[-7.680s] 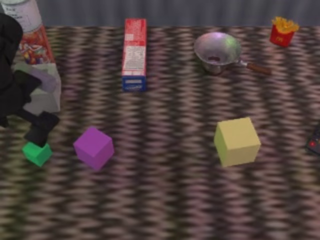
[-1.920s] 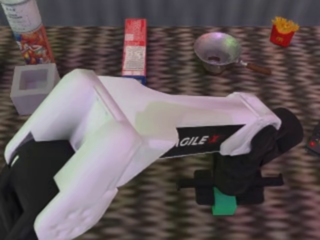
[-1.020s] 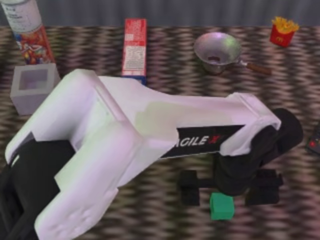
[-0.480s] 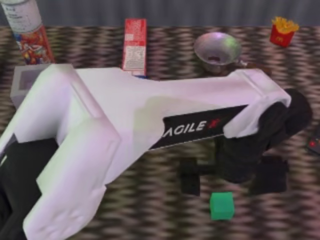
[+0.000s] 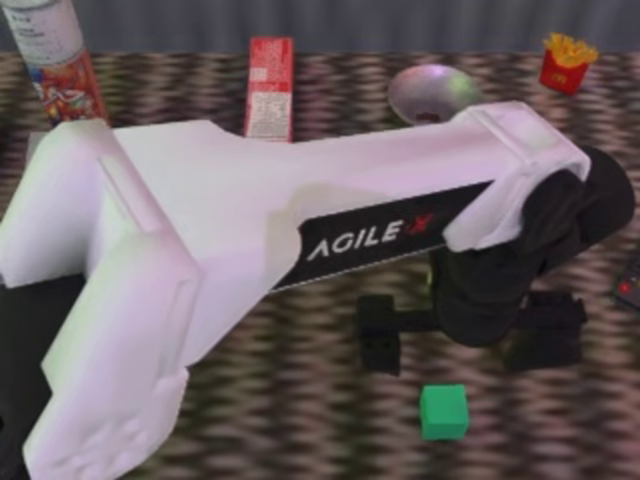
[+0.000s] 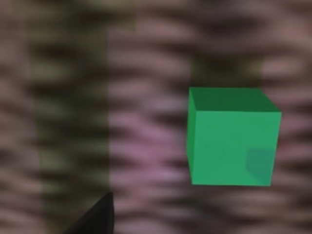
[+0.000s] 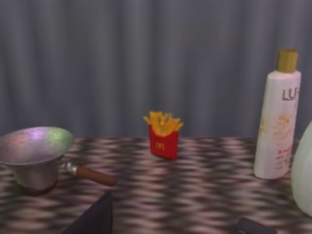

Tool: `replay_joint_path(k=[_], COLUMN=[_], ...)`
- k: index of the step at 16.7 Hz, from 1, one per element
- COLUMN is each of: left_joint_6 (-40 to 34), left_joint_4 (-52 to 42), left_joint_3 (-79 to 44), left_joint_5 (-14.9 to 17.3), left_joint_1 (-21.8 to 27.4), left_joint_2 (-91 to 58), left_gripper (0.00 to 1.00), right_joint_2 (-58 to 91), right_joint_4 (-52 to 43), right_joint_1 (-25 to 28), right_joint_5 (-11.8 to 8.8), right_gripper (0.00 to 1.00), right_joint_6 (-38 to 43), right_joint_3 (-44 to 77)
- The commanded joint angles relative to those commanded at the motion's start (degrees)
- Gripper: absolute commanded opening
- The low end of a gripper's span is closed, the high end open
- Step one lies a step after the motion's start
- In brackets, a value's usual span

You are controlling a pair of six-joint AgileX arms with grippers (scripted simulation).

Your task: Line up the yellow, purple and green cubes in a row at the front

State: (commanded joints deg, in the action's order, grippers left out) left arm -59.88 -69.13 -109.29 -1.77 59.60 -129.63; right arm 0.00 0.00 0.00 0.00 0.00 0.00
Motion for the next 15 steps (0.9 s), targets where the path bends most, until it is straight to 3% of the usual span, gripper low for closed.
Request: replay_joint_path(k=[3, 6, 15], left_joint_6=[3.67, 12.72, 54.59], left_joint_4=[0.44, 1.47, 5.95], left_joint_3=[1.12, 3.76, 17.42], left_joint_5=[0.06, 0.22, 1.59], left_joint_1=[-1.91, -6.48, -27.29], left_joint_2=[0.62, 2.12, 9.3], left_gripper=[1.0, 1.0, 1.0], right_joint_2=[0.0, 0.0, 0.0], right_joint_4=[0.0, 0.0, 0.0], right_joint_1=[0.0, 0.0, 0.0], right_joint_5=[0.0, 0.0, 0.0], right_gripper=[1.0, 1.0, 1.0], right_joint_6=[0.0, 0.0, 0.0], right_joint_3=[0.0, 0.0, 0.0])
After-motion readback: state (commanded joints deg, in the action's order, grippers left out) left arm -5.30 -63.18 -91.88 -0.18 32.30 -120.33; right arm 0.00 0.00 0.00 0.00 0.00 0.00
